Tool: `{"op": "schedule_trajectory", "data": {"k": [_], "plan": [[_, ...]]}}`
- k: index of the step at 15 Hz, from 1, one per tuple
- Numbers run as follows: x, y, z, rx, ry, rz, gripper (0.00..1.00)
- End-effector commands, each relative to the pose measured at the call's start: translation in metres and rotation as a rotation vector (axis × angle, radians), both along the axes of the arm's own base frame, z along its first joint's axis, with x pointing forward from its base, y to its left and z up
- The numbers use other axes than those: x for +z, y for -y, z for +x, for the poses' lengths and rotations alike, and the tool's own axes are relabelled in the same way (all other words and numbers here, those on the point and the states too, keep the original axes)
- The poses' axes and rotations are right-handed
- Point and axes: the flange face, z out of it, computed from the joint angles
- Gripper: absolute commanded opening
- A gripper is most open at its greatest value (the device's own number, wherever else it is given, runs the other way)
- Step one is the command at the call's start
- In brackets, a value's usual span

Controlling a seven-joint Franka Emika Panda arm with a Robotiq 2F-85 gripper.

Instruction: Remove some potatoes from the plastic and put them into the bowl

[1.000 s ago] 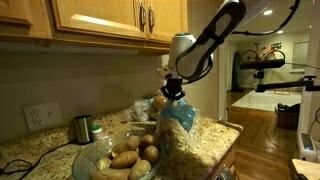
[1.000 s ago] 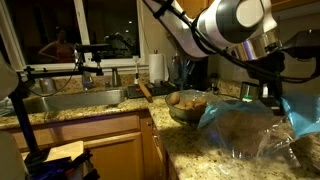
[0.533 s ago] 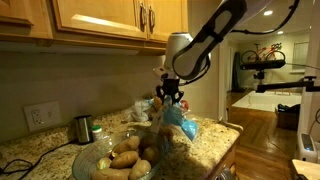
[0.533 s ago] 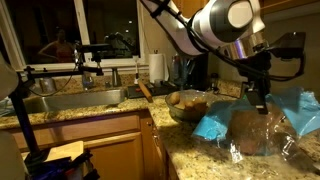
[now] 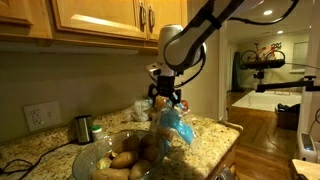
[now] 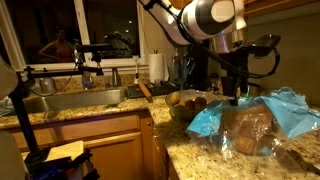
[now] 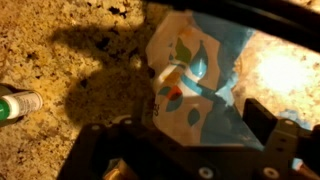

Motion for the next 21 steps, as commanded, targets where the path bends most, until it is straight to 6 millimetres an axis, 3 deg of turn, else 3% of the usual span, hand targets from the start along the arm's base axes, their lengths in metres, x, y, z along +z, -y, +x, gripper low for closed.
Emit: {"op": "schedule_trajectory", "data": {"k": [1, 9, 14, 19, 20, 21], "plan": [[0.021, -0.008, -0.014, -0.044, -0.024, 0.031, 1.00], [0.027, -0.022, -0.024, -0.405, -0.047, 0.144, 1.00], [0.025, -0.046, -0.023, -0.632, -0.030, 0.256, 1.00], [0.033, -0.067, -0.030, -0.730, 0.012, 0.298, 1.00], [0.021, -0.062, -0.011, -0.695, -0.008, 0.291, 1.00], [0.023, -0.065, -0.011, -0.703, -0.005, 0.295, 1.00]]}}
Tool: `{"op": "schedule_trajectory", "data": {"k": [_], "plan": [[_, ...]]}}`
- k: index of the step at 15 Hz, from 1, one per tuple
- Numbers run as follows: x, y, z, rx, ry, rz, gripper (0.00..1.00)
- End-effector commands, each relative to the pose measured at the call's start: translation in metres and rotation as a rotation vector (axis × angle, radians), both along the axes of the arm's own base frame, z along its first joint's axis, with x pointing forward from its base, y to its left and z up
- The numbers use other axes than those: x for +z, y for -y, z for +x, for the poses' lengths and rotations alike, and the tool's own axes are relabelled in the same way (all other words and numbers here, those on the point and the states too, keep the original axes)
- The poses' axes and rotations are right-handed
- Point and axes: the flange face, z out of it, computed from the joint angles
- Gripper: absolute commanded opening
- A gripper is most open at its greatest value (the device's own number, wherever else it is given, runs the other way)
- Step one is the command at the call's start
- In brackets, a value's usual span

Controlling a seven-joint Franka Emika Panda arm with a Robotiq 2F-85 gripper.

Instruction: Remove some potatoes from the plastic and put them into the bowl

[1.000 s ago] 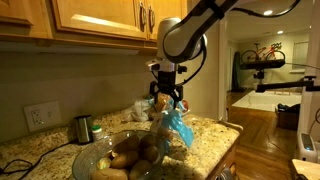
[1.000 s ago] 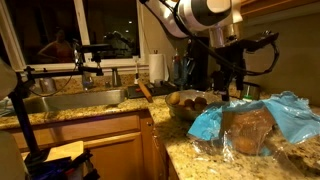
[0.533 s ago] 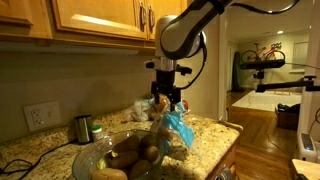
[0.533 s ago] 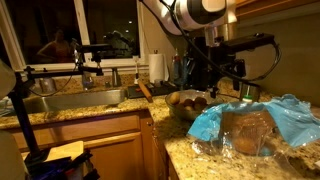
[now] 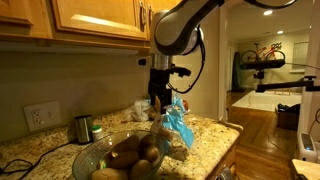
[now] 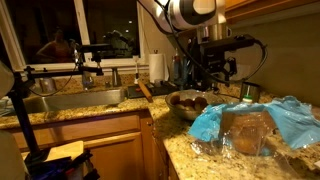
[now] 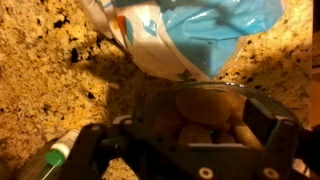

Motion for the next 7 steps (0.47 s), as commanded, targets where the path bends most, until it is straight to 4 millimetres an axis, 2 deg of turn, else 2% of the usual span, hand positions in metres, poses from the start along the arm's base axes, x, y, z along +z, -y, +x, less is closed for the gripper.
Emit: {"op": "schedule_trajectory", "data": {"k": [1, 7], "plan": [[0.0021, -0.0015, -0.0011, -0.003, 0.002, 0.001, 1.00], [0.0034, -0.0017, -0.0028, -0.008, 0.003, 0.002, 1.00]]}}
